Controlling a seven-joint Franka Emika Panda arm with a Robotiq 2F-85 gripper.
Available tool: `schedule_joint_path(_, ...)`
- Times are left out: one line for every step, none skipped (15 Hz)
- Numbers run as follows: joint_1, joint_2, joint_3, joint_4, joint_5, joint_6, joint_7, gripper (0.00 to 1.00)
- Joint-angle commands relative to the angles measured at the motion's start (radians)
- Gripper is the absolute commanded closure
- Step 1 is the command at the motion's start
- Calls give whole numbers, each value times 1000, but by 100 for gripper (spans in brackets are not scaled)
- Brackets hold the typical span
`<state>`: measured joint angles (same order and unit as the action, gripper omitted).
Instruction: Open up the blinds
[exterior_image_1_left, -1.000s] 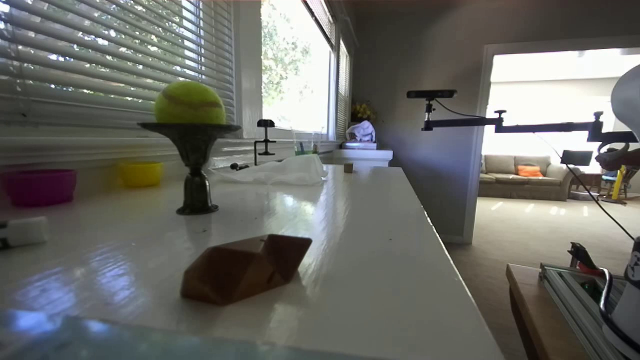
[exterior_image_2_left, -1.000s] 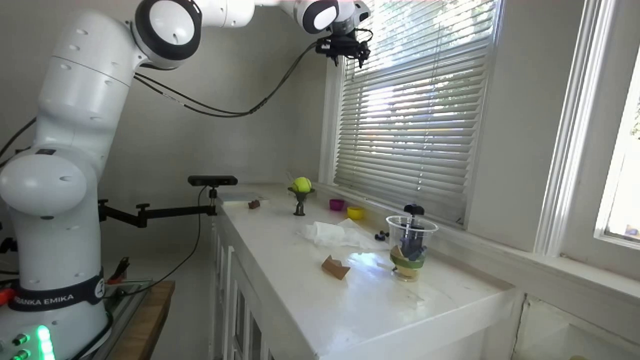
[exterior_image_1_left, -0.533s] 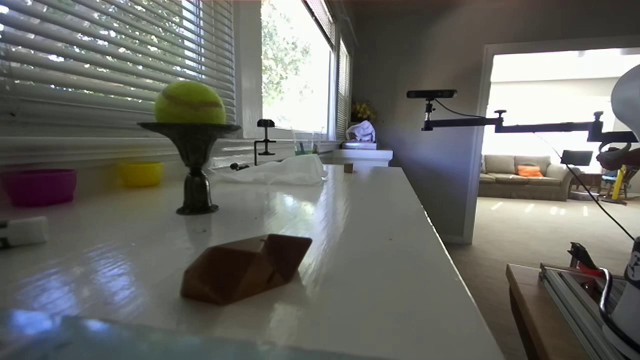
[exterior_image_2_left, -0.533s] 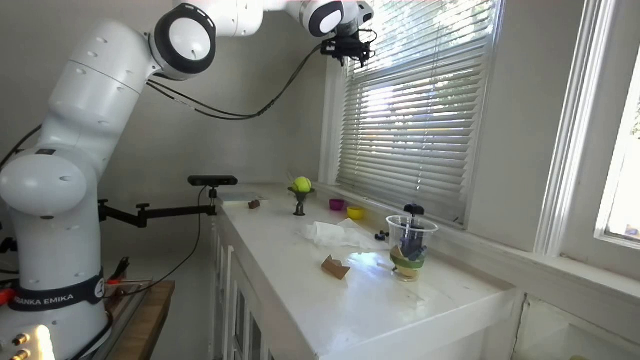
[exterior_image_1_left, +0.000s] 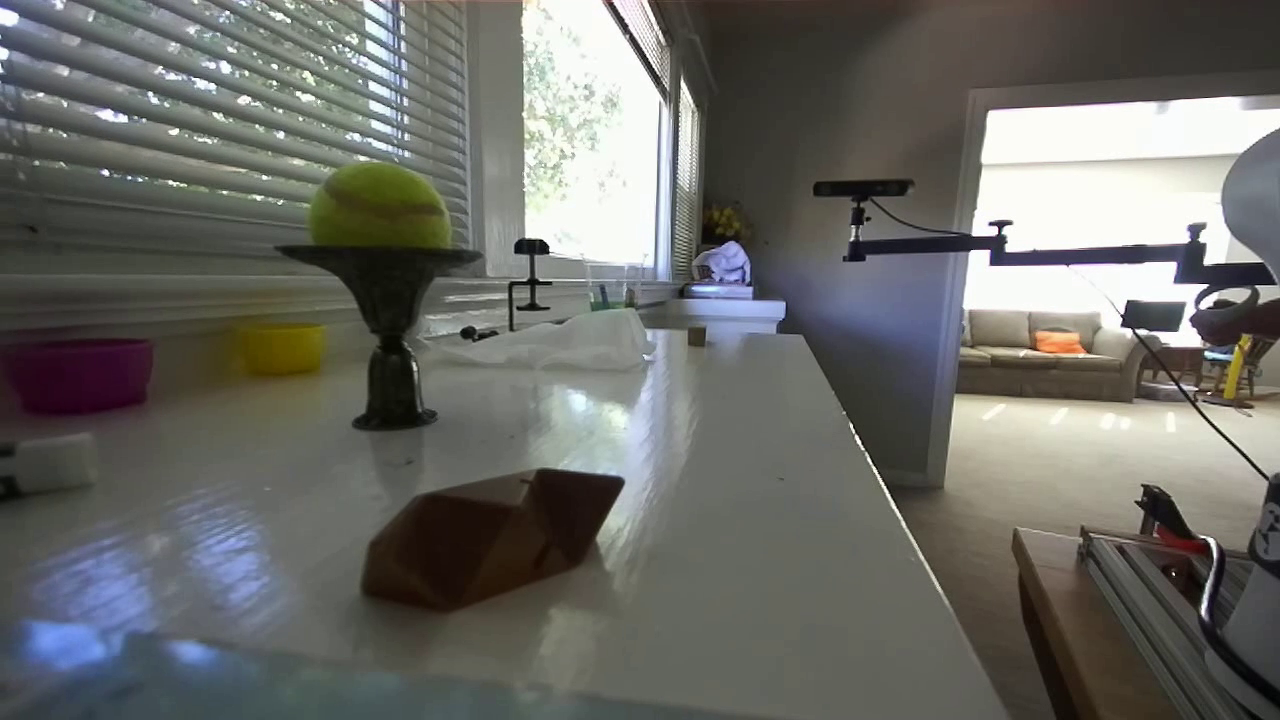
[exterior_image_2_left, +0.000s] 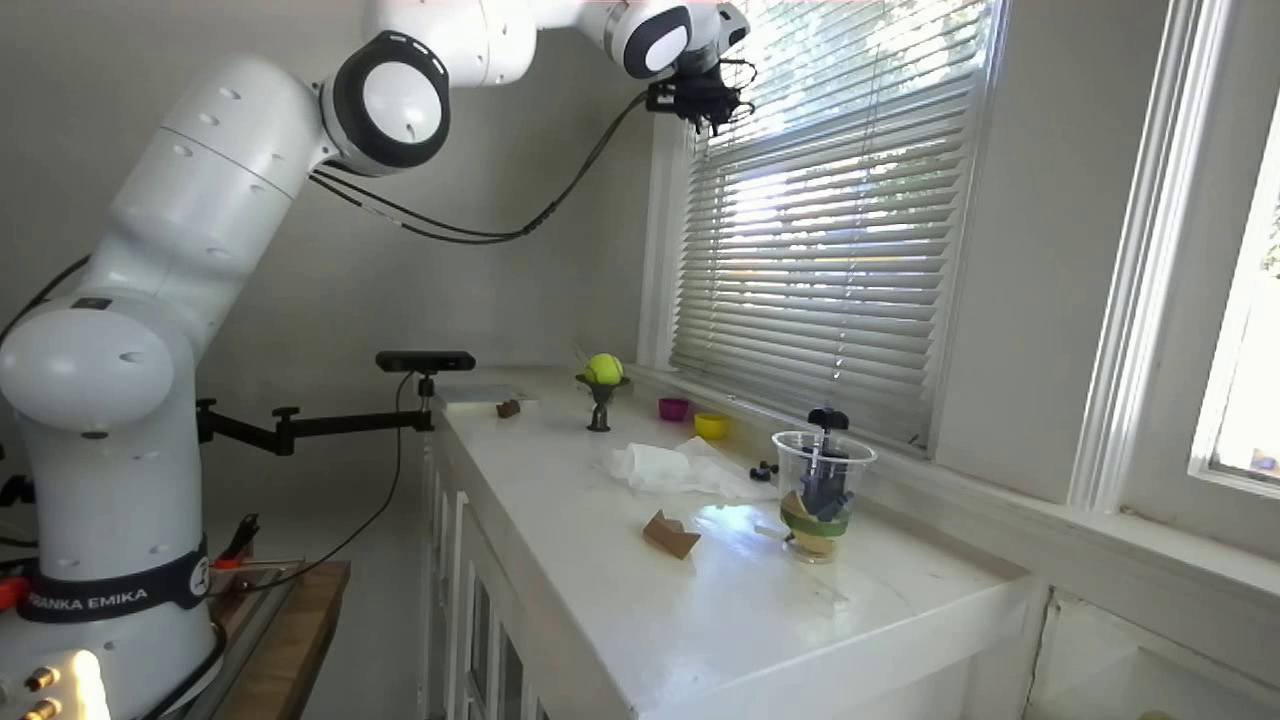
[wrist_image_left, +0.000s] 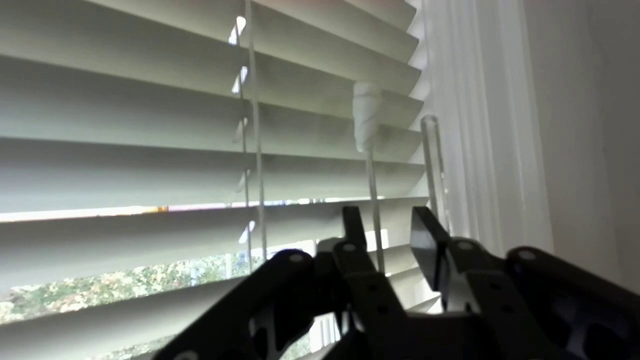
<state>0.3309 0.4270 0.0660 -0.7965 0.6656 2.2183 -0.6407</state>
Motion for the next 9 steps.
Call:
schedule_joint_path(1,58,8,98,-1,-22,6,64)
schedule_joint_path(2,65,9,106,-2,-23,6,68)
schedule_joint_path(2,70,10,112,-3,-22,7,81)
schedule_joint_path(2,73,10,117,-3,-22,6,94)
schedule_joint_path(1,76,9,122,-4,-22,5,99)
schedule_joint_path(0,79,8,125,-4,-21,7,100)
schedule_joint_path(-2,78,7,127,-4,-20,6,100)
schedule_joint_path(-4,76,5,124,-5,-18,7,100)
schedule_joint_path(-6,74,4,123,-5,-18,7,100)
